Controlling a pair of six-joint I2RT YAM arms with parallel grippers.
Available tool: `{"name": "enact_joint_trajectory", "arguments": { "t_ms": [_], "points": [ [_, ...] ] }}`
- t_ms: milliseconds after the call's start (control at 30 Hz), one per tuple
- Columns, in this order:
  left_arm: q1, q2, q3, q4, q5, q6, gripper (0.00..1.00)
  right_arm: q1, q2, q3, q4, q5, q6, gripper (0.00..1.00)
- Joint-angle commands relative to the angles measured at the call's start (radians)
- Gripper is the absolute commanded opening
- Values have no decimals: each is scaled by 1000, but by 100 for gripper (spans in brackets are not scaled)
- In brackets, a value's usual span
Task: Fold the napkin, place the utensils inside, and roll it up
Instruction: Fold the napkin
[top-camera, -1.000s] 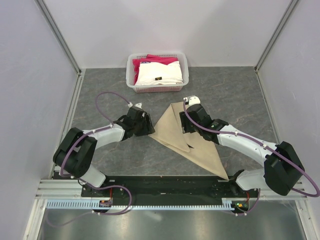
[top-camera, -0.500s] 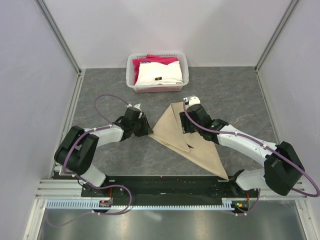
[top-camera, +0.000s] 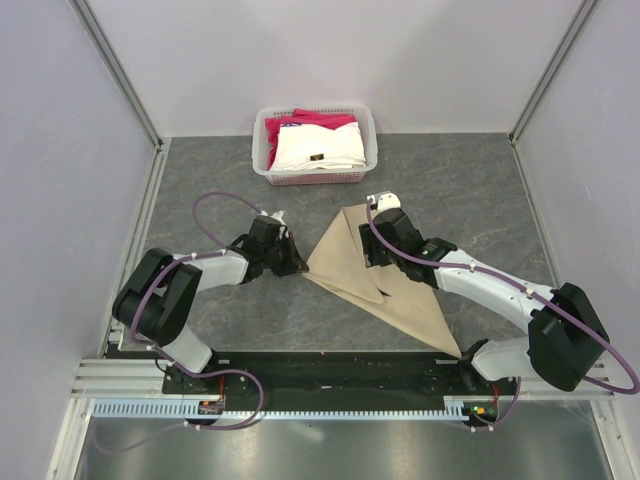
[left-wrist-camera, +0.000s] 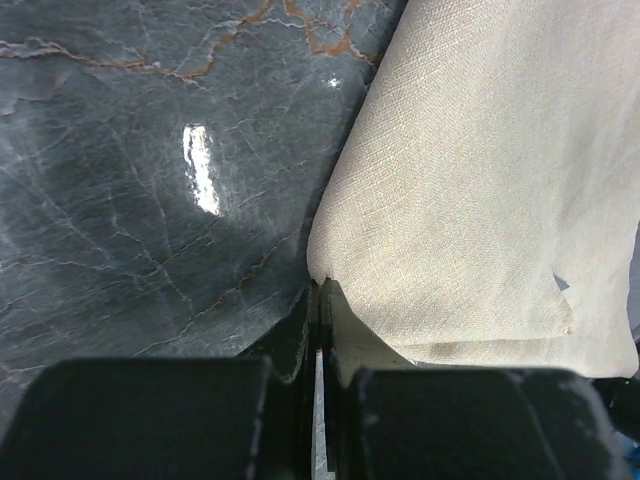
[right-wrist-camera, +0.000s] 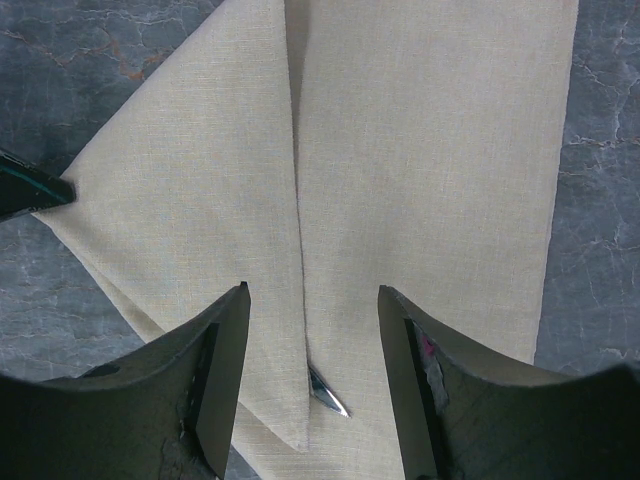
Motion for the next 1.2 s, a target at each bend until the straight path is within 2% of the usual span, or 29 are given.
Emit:
{"name": "enact_joint_trajectory", "arguments": {
  "t_ms": [0, 367, 767, 967, 1000, 1100, 1133, 1167],
  "points": [
    [42, 3, -7, 9, 10, -19, 2, 1, -6, 28, -10, 4, -14, 63],
    [240, -139, -57, -106, -71, 24, 2, 1, 55, 45, 7, -66, -7, 63],
    [520, -394, -204, -172, -290, -1, 2, 61, 118, 43, 44, -161, 32, 63],
    [538, -455, -212, -182, -281, -22, 3, 104, 46, -35, -10, -184, 156, 63],
    [539, -460, -191, -189, -252, -13, 7, 105, 13, -52, -34, -189, 174, 63],
    [538, -471, -116, -254, -197, 12, 53, 105, -79, -130, -92, -200, 251, 63],
    [538, -474, -97, -293, -186, 15, 76, 105, -104, -150, -109, -203, 266, 63],
    [539, -474, -58, -314, -174, 24, 82, 105, -151, -188, -123, -224, 286, 63]
  ]
}}
